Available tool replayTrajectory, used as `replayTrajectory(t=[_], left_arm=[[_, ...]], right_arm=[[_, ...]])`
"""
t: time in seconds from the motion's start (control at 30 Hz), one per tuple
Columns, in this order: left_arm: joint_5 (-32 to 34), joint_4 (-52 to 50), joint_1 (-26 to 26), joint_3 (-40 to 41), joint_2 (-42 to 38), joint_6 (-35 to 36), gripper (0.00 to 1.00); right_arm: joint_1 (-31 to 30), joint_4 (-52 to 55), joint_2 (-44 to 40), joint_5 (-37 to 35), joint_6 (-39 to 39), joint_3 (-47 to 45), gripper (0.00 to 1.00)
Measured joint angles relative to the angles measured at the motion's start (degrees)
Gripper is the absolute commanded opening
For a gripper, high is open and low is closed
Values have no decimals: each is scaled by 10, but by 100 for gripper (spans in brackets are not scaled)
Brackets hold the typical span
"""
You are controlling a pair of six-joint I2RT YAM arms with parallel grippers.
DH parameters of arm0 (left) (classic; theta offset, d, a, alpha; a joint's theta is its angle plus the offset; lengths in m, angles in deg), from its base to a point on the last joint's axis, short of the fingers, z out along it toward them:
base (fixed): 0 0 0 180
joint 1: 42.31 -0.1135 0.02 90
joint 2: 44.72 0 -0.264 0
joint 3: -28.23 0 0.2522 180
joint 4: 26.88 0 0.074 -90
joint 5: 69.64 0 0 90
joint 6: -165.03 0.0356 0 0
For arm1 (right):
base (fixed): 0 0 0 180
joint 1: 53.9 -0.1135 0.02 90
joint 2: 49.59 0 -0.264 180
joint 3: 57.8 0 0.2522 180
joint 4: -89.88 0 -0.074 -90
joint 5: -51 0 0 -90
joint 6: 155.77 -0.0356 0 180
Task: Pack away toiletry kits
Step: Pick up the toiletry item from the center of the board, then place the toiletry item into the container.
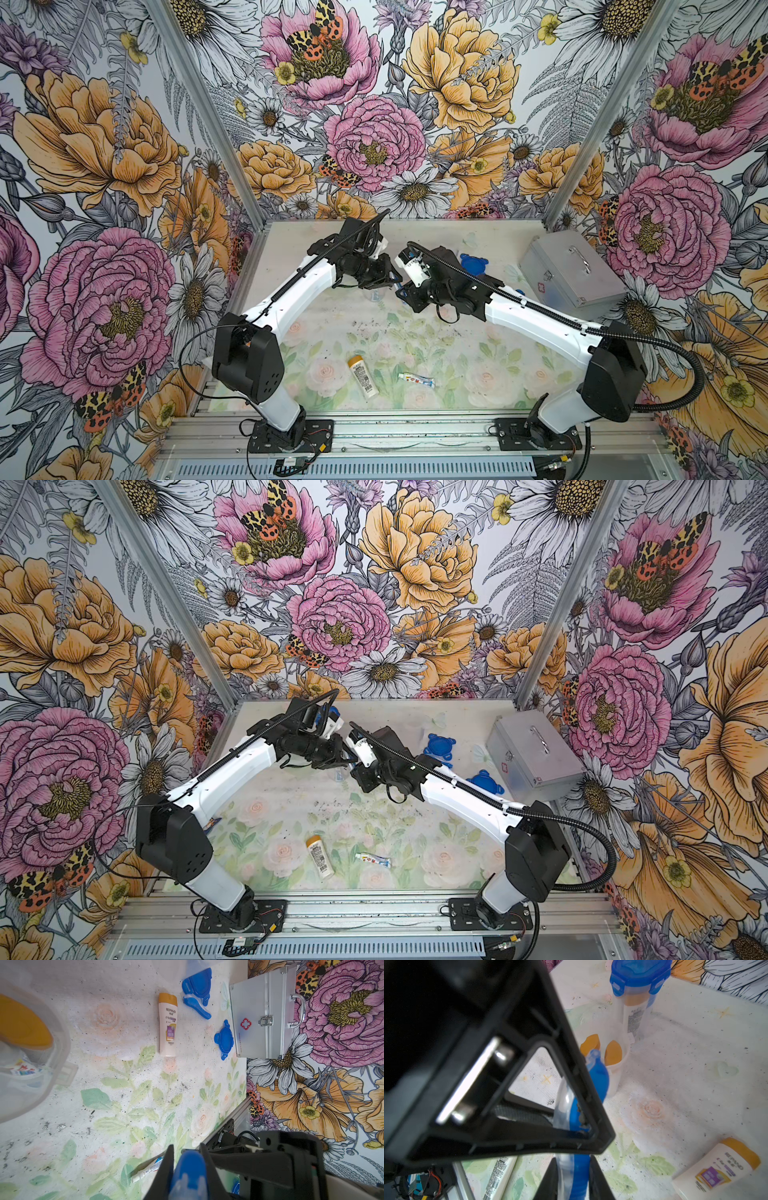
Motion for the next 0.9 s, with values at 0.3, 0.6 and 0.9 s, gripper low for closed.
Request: replayTrajectory(t=[0.3,0.6,0.9], left_arm=[[162,5,-65,-14,-50,63,3],[323,79,-36,-22,-28,123,2],[398,125,3,-25,23,159,2]], right_arm=[[21,-3,-36,-15,-21,-31,88],[84,-4,-76,-20,-66,-62,87],[109,-3,-115,-21,-97,-95,88]])
